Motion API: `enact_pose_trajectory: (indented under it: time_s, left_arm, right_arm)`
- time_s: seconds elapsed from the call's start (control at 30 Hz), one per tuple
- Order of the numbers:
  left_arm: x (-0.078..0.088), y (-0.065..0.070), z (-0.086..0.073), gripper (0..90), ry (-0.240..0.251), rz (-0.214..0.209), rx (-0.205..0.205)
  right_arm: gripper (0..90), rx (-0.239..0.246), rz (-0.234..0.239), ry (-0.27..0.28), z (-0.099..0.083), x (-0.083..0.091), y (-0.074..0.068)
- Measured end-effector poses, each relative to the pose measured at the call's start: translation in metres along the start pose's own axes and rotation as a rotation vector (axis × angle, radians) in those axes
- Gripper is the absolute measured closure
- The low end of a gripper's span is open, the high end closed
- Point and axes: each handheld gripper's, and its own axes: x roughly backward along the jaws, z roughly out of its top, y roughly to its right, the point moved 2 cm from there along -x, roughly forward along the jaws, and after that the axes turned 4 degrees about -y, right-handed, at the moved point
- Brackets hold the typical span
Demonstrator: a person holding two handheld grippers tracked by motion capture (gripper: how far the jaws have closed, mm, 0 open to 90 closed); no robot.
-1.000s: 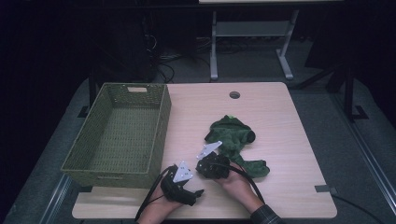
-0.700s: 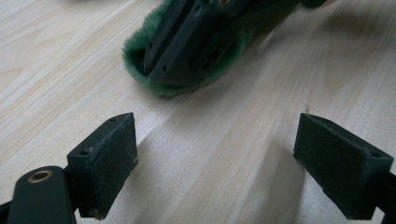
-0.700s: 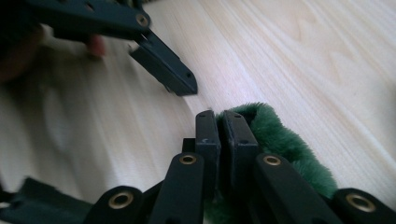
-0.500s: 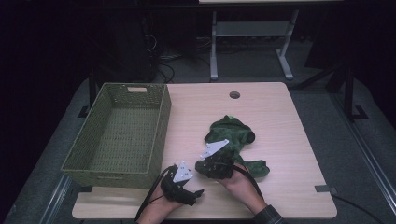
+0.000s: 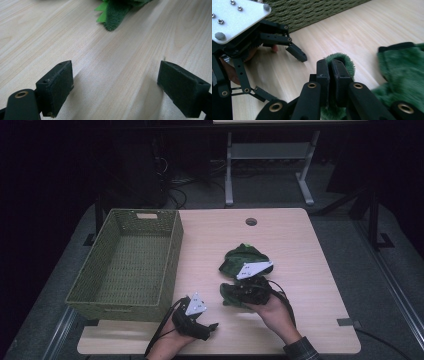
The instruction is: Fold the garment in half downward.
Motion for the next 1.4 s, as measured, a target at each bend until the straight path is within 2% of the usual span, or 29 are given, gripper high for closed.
enact_pose_trajectory:
  time_s: [0.3,0.67,0.77,0.87,0.93,1.07,1.13,1.17,1.27,1.4]
  left_arm:
    - [0.000,0.000,0.000,12.6,-0.002,0.001,-0.002]
    - [0.000,0.000,0.000,12.6,-0.005,-0.001,-0.002]
    - [0.000,0.000,0.000,12.6,-0.004,-0.001,-0.002]
    - [0.000,0.000,0.000,12.6,-0.002,0.000,-0.001]
    - [0.000,0.000,0.001,12.6,-0.002,0.000,-0.001]
    - [-0.001,0.000,0.001,12.5,-0.001,0.001,0.003]
    - [-0.001,0.000,0.001,12.5,-0.004,0.001,0.001]
    - [-0.001,0.000,0.001,12.5,-0.004,0.001,0.002]
    - [-0.001,0.000,0.001,12.5,-0.004,-0.001,0.004]
    - [-0.001,0.000,0.001,12.6,-0.004,0.000,0.004]
  right_arm:
    - [84.0,-0.067,-0.060,0.018,-0.016,0.023,0.023]
    - [77.5,-0.125,-0.162,-0.036,-0.040,0.039,0.048]
    - [78.5,-0.142,-0.179,-0.025,-0.045,0.048,0.052]
    - [83.1,-0.130,-0.190,0.005,-0.043,0.059,0.054]
    - [86.5,-0.125,-0.179,0.027,-0.039,0.062,0.053]
    - [88.0,-0.100,-0.147,0.035,-0.033,0.052,0.052]
    - [88.0,-0.115,-0.133,0.012,-0.035,0.042,0.055]
    - [88.0,-0.134,-0.123,-0.007,-0.037,0.037,0.056]
    - [88.0,-0.137,-0.111,-0.084,-0.044,0.020,0.058]
    - [89.1,-0.129,-0.103,-0.156,-0.052,0.000,0.058]
